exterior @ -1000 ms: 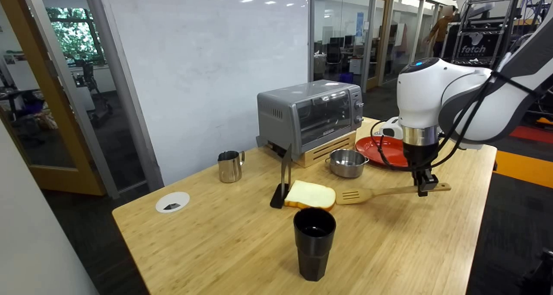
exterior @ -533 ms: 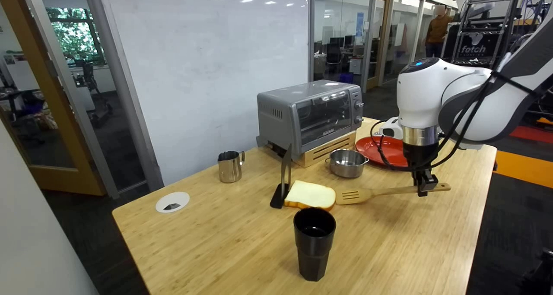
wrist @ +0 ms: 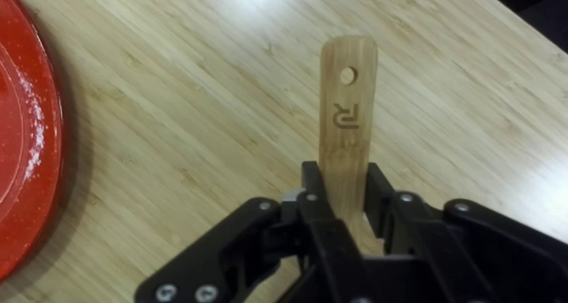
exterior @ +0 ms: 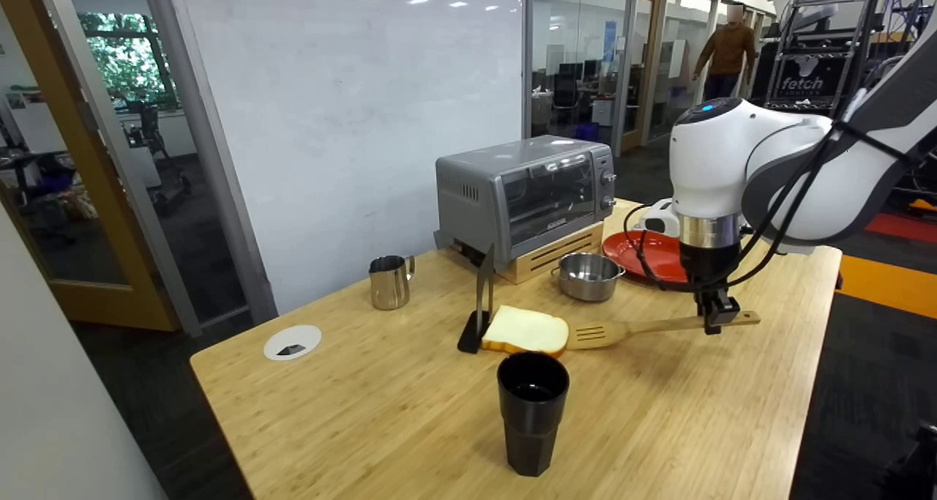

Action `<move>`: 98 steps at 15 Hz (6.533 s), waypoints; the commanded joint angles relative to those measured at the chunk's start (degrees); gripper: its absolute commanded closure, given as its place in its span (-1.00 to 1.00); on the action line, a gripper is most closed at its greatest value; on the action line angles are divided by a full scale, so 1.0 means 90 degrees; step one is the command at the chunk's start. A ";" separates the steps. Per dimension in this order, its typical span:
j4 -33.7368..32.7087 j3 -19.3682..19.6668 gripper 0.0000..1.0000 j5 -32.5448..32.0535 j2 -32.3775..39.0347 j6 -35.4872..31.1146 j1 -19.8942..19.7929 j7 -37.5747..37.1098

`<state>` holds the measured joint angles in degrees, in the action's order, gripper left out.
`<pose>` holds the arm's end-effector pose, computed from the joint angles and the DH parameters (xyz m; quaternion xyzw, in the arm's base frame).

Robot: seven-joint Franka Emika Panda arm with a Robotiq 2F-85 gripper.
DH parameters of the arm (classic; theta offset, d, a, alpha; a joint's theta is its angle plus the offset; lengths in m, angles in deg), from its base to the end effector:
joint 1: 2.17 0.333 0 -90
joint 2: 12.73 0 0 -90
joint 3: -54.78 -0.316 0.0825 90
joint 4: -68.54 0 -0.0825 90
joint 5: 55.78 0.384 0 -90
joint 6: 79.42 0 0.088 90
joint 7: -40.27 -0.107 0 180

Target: Use the spatula from the red plate to pick up the slice of bread and place it on the red plate

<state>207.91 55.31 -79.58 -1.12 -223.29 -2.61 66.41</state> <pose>0.4763 -0.0050 0.2128 0.9152 0.3824 -0.0854 0.0946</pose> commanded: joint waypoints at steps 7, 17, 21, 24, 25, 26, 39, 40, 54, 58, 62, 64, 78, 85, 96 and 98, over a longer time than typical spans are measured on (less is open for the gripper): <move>-0.0235 -0.0144 0.87 0.0026 0.0209 0.0002 0.0096 -0.0119; -0.0488 -0.0145 0.87 0.0169 0.0608 -0.0080 0.0074 -0.0416; -0.0609 -0.0168 0.87 0.0127 0.0697 -0.0046 0.0114 -0.0420; -0.0698 -0.0186 0.87 0.0098 0.0741 -0.0020 0.0137 -0.0425; -0.0740 -0.0195 0.87 0.0090 0.0770 -0.0009 0.0149 -0.0425; -0.0775 -0.0202 0.87 0.0077 0.0796 -0.0006 0.0159 -0.0426; -0.0813 -0.0162 0.87 0.0063 0.0839 -0.0128 0.0163 -0.0494; -0.0802 -0.0157 0.87 0.0065 0.0831 -0.0139 0.0160 -0.0508; -0.0711 -0.0207 0.87 0.0103 0.0689 -0.0406 0.0157 -0.0508; -0.0682 -0.0212 0.87 0.0089 0.0661 -0.0523 0.0165 -0.0495; -0.0721 -0.0212 0.87 0.0079 0.0714 -0.0544 0.0179 -0.0501; -0.0813 -0.0207 0.87 0.0033 0.0799 -0.0524 0.0220 -0.0533; -0.1744 -0.0210 0.87 0.0014 0.1551 -0.0271 0.0409 -0.0525; -0.1924 -0.0267 0.87 0.0011 0.1685 -0.0265 0.0454 -0.0448; -0.1888 -0.0852 0.87 0.0610 0.1733 -0.0183 0.0108 0.0606; -0.1909 -0.1001 0.87 0.0926 0.1748 -0.0073 -0.0037 0.1010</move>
<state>191.72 49.15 -74.82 13.46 -225.86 0.15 69.73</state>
